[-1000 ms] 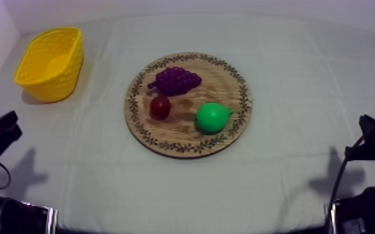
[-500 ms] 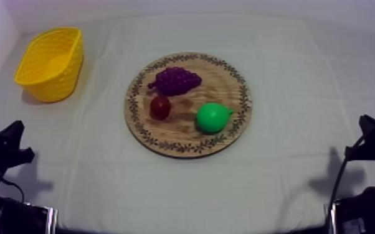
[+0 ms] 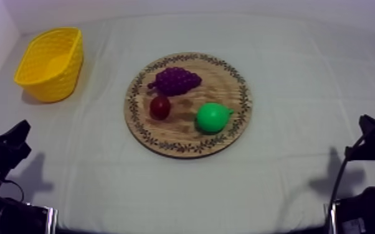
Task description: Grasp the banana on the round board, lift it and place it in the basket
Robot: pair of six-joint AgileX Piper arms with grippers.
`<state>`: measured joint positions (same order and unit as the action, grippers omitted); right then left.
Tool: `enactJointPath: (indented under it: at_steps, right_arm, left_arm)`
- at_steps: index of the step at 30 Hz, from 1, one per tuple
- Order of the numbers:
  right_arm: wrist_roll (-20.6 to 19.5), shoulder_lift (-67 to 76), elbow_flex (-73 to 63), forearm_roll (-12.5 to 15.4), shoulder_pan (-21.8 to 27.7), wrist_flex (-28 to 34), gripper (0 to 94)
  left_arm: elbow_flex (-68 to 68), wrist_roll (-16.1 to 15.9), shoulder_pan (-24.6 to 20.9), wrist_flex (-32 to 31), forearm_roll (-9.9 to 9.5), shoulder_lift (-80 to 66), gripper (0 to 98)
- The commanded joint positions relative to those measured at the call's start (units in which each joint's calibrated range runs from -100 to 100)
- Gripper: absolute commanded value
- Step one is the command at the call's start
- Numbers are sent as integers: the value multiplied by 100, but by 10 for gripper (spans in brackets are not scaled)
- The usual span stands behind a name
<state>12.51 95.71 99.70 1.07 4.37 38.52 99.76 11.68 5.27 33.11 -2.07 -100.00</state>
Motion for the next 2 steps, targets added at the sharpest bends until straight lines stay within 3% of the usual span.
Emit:
enactJointPath:
  at_steps: [1,2]
  right_arm:
    - [-3,4,-3,3,-1,3,6]
    - [-3,4,-3,3,-1,3,6]
  left_arm:
    - [2,-6,3,-5,0,0,1]
    - [2,-6,4,-5,0,0,1]
